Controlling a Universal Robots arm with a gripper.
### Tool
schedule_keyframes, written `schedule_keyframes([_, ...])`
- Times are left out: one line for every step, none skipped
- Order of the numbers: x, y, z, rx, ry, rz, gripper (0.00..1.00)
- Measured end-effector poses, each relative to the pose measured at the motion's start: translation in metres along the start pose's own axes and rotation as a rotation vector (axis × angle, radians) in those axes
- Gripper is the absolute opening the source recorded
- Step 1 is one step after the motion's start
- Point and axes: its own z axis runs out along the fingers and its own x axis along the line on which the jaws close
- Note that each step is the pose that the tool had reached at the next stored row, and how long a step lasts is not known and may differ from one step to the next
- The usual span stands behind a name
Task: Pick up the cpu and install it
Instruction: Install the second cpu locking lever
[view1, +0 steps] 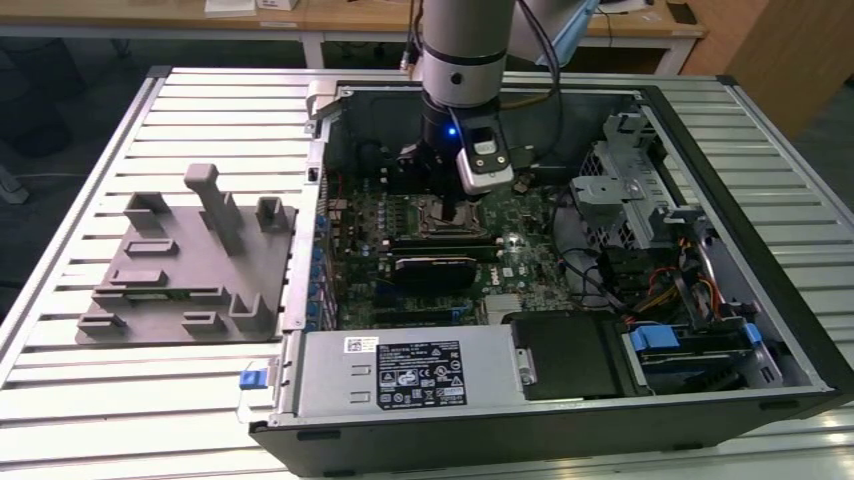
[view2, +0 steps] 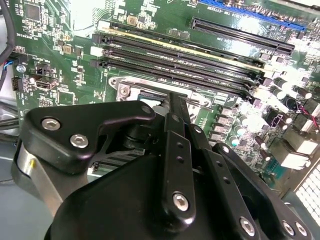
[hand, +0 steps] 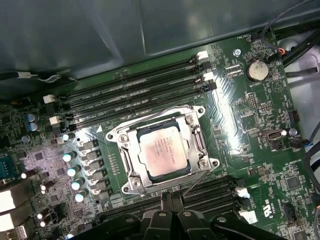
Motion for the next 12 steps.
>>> schedule_keyframes([-0.0004,0.0001,0.0,0.0,0.0,-0.001,0.11])
schedule_keyframes([-0.0007,0.0001,0.0,0.0001,0.0,-0.001,0.11])
schedule_keyframes([-0.001,-0.0001,-0.0002,0.0004,0.0001,-0.002,0.11])
schedule_keyframes([-0.0013,-0.0004,-0.0002,0.0005,0.0001,-0.003,0.11])
schedule_keyframes([-0.0014,-0.0009,-0.0001,0.0003,0.0,-0.006,0.11])
schedule_keyframes([-0.0015,-0.0012,-0.0001,0.0001,-0.0001,-0.009,0.11])
schedule_keyframes([-0.0017,-0.0015,0.0,0.0,-0.0001,-0.013,0.11])
schedule_keyframes([-0.0017,-0.0017,0.0001,-0.0003,-0.0002,-0.018,0.11])
schedule_keyframes([-0.0018,-0.0019,0.0003,-0.0006,-0.0004,-0.024,0.11])
schedule_keyframes([-0.0019,-0.0021,0.0005,-0.0008,-0.0005,-0.032,0.11])
schedule_keyframes([-0.0019,-0.0022,0.0007,-0.001,-0.0007,-0.041,0.11])
schedule_keyframes([-0.0019,-0.0024,0.0009,-0.0012,-0.0008,-0.052,0.11])
